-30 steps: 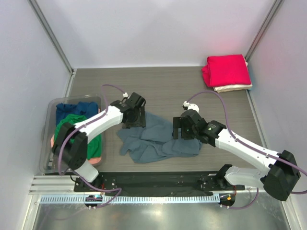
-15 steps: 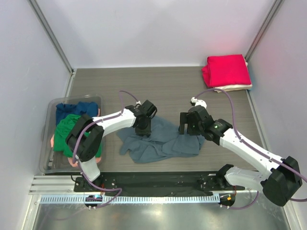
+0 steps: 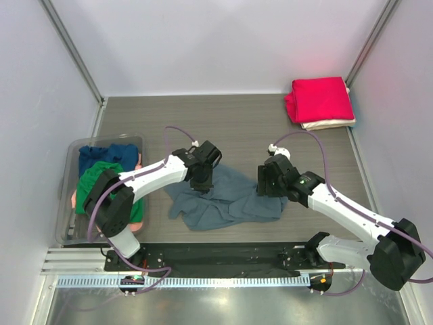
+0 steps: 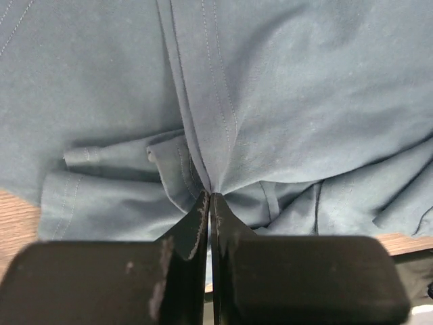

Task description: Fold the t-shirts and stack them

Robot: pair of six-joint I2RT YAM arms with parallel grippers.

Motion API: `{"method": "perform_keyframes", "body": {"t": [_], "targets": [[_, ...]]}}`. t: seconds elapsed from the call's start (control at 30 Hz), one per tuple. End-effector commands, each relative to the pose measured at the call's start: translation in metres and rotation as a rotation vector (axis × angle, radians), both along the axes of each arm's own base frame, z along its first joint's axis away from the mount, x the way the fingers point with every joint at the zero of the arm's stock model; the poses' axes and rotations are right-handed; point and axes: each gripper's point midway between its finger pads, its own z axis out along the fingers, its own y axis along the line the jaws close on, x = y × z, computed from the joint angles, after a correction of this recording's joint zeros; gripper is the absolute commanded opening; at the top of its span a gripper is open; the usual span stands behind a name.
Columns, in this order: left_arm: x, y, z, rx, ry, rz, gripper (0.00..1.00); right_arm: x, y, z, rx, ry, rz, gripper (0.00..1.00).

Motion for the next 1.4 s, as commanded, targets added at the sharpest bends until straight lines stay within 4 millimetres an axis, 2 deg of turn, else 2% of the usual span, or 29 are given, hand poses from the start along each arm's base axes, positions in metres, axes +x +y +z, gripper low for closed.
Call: {"method": "perform_keyframes", "body": {"t": [0.0,0.07,0.17,0.2,0.23,0.27,0.37,0.4,0.47,0.5,0.53,0.6,0.63,0.67,0.7,0.8,0.83,0.87,0.9,0.93,0.97,1.0,1.03,1.07,1.17,1.27,1.3,1.33,1.37], "targets": [[0.006,-0.009,0.019,-0.047,-0.046,-0.003,0.00,0.002,0.005,0.002,0.042,-0.014,-0.008,0.61],[0.012,-0.008,0.031,-0.060,-0.092,0.005,0.00,-0.002,0.004,-0.002,0.045,-0.005,-0.004,0.51],[0.026,0.000,0.057,-0.045,-0.170,0.017,0.00,-0.004,0.003,-0.008,0.045,-0.004,-0.002,0.29],[0.035,-0.001,0.075,-0.058,-0.203,0.022,0.00,-0.003,0.003,-0.010,0.042,-0.008,-0.002,0.14],[0.036,0.005,0.083,-0.046,-0.207,0.025,0.00,-0.003,0.000,-0.014,0.030,-0.003,-0.010,0.05],[0.045,0.014,0.096,-0.044,-0.238,0.037,0.00,0.000,-0.002,-0.015,0.018,-0.006,-0.022,0.01],[0.066,0.031,0.144,-0.073,-0.329,0.083,0.00,0.012,-0.009,-0.010,0.002,-0.017,-0.052,0.01],[0.076,0.037,0.168,-0.083,-0.381,0.094,0.00,0.015,-0.015,-0.005,-0.009,-0.024,-0.062,0.01],[0.086,0.061,0.190,-0.071,-0.408,0.139,0.00,0.036,-0.033,0.029,0.005,-0.101,-0.134,0.01],[0.092,0.067,0.216,-0.091,-0.459,0.145,0.00,0.040,-0.046,0.040,-0.014,-0.116,-0.167,0.01],[0.092,0.076,0.224,-0.085,-0.466,0.157,0.00,0.054,-0.066,0.066,-0.027,-0.179,-0.227,0.01],[0.098,0.093,0.254,-0.101,-0.529,0.195,0.00,0.056,-0.091,0.093,-0.043,-0.238,-0.289,0.01],[0.098,0.099,0.261,-0.094,-0.539,0.199,0.00,0.060,-0.100,0.112,-0.050,-0.279,-0.311,0.01],[0.100,0.107,0.265,-0.089,-0.549,0.218,0.00,0.061,-0.117,0.119,-0.070,-0.297,-0.368,0.01],[0.098,0.112,0.272,-0.094,-0.565,0.227,0.00,0.057,-0.123,0.123,-0.081,-0.301,-0.382,0.01],[0.097,0.121,0.258,-0.075,-0.540,0.246,0.00,0.052,-0.133,0.113,-0.088,-0.279,-0.439,0.02],[0.097,0.120,0.253,-0.079,-0.538,0.249,0.00,0.049,-0.132,0.099,-0.083,-0.244,-0.436,0.13],[0.096,0.119,0.244,-0.085,-0.517,0.253,0.00,0.047,-0.129,0.090,-0.070,-0.213,-0.431,0.32],[0.093,0.120,0.222,-0.068,-0.468,0.254,0.00,0.045,-0.119,0.080,-0.031,-0.174,-0.396,0.68],[0.094,0.118,0.212,-0.070,-0.454,0.253,0.00,0.043,-0.115,0.064,-0.032,-0.124,-0.384,0.76],[0.092,0.118,0.201,-0.073,-0.429,0.256,0.00,0.041,-0.112,0.060,-0.021,-0.108,-0.375,0.81],[0.087,0.120,0.175,-0.047,-0.375,0.255,0.00,0.041,-0.109,0.056,-0.010,-0.096,-0.368,0.81],[0.091,0.121,0.167,-0.053,-0.372,0.265,0.00,0.040,-0.109,0.056,-0.009,-0.095,-0.364,0.82],[0.085,0.123,0.145,-0.047,-0.319,0.264,0.00,0.040,-0.109,0.057,-0.007,-0.101,-0.367,0.82],[0.086,0.128,0.120,-0.064,-0.277,0.275,0.00,0.042,-0.107,0.067,0.012,-0.127,-0.355,0.79],[0.091,0.126,0.109,-0.083,-0.261,0.268,0.00,0.039,-0.079,0.067,0.128,-0.109,-0.256,0.68],[0.093,0.128,0.108,-0.076,-0.264,0.268,0.00,0.039,-0.071,0.059,0.158,-0.103,-0.234,0.66],[0.096,0.131,0.109,-0.075,-0.269,0.278,0.00,0.033,-0.050,0.053,0.220,-0.062,-0.176,0.66],[0.098,0.131,0.111,-0.079,-0.272,0.280,0.00,0.031,-0.046,0.045,0.219,-0.042,-0.168,0.68]]}}
